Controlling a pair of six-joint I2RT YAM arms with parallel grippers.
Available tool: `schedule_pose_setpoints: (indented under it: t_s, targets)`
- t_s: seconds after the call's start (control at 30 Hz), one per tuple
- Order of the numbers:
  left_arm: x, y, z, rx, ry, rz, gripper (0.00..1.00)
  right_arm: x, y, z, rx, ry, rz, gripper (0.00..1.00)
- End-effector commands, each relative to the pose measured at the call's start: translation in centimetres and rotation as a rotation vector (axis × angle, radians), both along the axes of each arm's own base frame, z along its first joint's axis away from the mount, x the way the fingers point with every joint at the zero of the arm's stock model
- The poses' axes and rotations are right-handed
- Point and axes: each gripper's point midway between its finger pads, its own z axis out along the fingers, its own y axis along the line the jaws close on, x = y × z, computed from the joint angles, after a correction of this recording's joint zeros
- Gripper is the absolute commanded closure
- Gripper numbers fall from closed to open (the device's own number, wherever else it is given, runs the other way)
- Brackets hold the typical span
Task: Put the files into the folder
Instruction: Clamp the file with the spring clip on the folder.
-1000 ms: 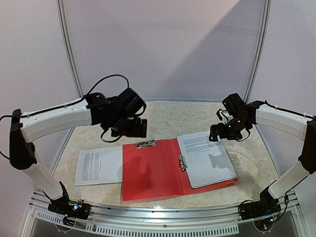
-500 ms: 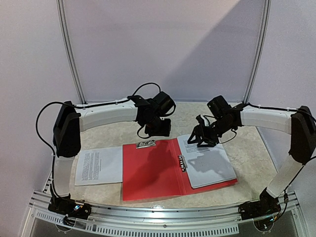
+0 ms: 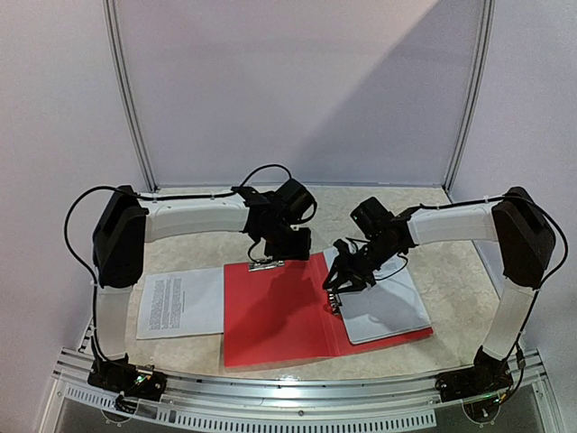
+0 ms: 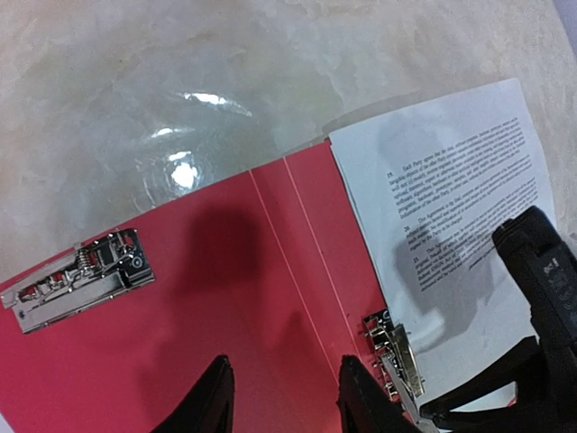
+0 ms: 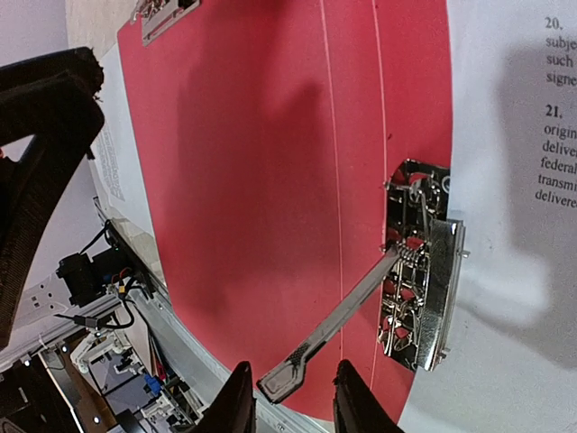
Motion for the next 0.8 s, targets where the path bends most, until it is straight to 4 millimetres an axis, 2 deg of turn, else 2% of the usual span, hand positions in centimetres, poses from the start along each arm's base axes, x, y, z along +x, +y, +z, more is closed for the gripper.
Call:
schedule_pose_setpoints:
  t_s: [0.0,0.2,0.4,0.47,0.77]
  targets:
    - [0.5,-0.3,1.8,-0.063,-0.021,0.007,0.6,-0.8,0.1,-0.5,0.017,0.032,-0.009,0.72]
    - [0.1,-0.7,1.6,-0.074,-0.008,-0.004,0.6,-0.5,0.3,0.3,0.039,0.023,-0.033,0.57]
    - [-0.1,-1.0,1.3,-0.083,0.001,-0.012,0.6,0.8,-0.3,1.4,0.054,0.002,-0.074,0.56]
    - [-0.2,-1.3,1.3,-0.09,0.005,-0.017,0.6,0.9,-0.6,1.5,0.055,0.003,-0.079,0.57]
    - [-0.6,-1.9,0.9,-0.095,0.014,-0.027,0.6,0.3,-1.0,0.6,0.059,0.025,-0.081,0.74]
